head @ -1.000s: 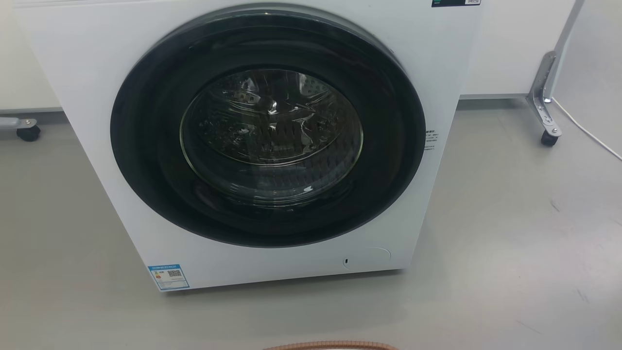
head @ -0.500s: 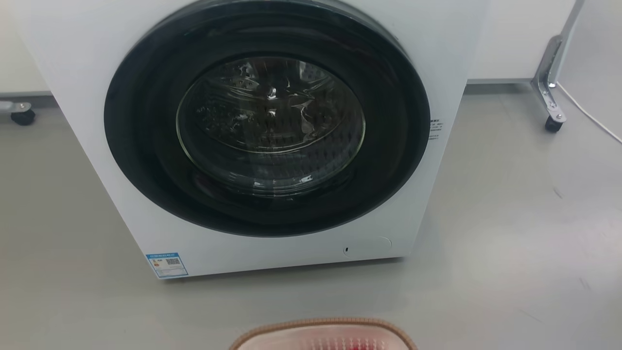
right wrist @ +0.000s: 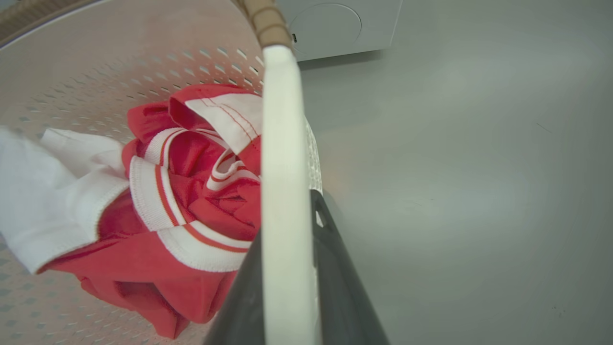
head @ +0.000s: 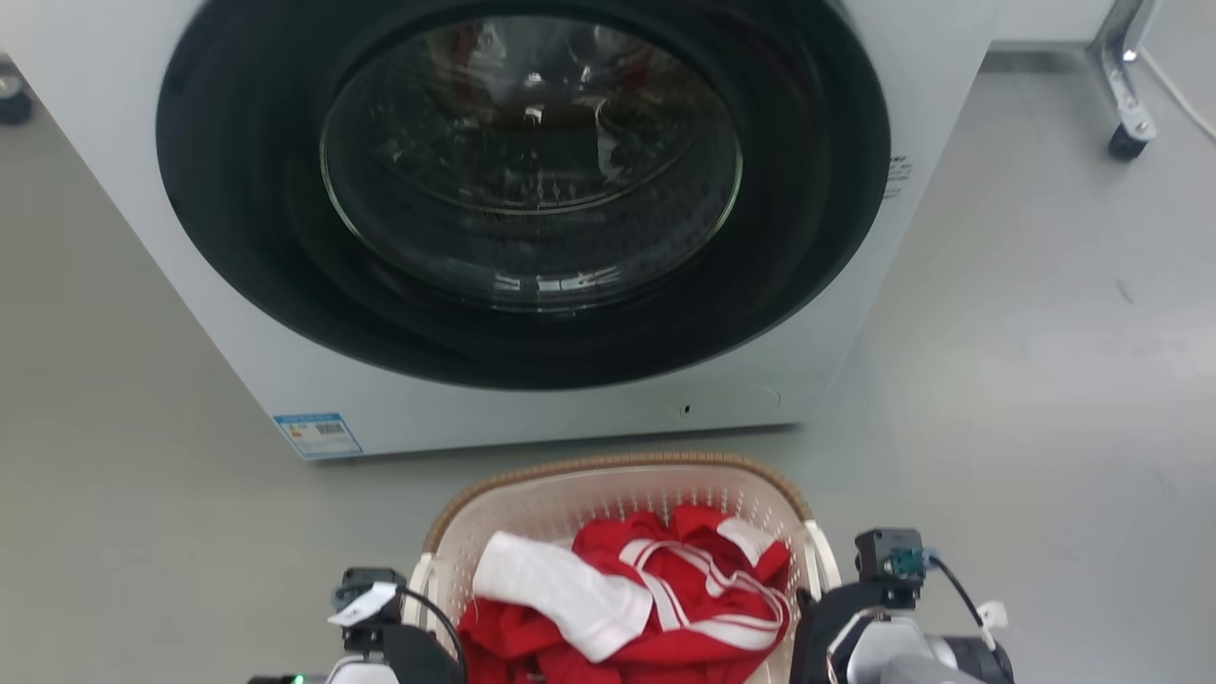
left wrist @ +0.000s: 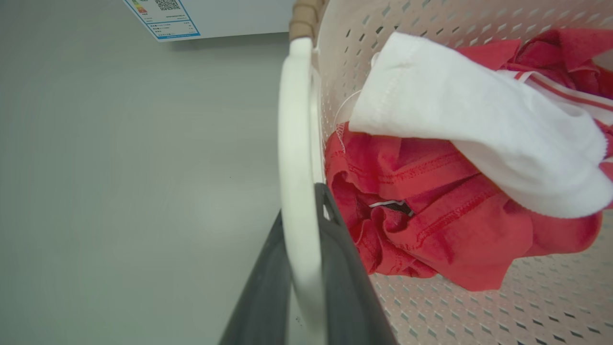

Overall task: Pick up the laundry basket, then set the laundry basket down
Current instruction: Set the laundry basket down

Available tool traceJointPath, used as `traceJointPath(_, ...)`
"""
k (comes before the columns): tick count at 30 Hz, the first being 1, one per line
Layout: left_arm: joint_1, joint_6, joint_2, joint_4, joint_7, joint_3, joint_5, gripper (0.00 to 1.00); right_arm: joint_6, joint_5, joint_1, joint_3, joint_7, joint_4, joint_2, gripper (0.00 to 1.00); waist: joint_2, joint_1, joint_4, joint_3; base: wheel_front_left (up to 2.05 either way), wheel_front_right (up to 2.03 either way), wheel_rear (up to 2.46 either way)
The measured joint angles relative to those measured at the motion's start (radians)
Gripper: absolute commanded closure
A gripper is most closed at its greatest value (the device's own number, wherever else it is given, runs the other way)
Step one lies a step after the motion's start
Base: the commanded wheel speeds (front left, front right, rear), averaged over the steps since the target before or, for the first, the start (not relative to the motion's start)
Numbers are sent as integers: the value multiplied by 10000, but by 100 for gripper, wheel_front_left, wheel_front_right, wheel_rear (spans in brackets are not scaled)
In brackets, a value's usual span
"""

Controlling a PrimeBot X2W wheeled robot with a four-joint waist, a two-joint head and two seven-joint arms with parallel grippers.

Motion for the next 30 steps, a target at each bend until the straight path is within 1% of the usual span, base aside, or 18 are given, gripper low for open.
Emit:
traceJointPath(12,-1612,71,10,-196,-117,25,105,100,4,-211,-1746,-136,-318,587,2,100,1,1,292,1687,0,0,0)
traceJointPath(19,-2298,84,-6,-236,-205,-29,244,100,17,-357,-2476,-182,-493,1007,46,100,1,0,503,2719,0,0,0)
traceJointPath(30,-3269,107,-33,-242,-393,-65,387,100,17,-604,-3568,-240,-803,1338,46,100,2,0,780,4365,0,0,0)
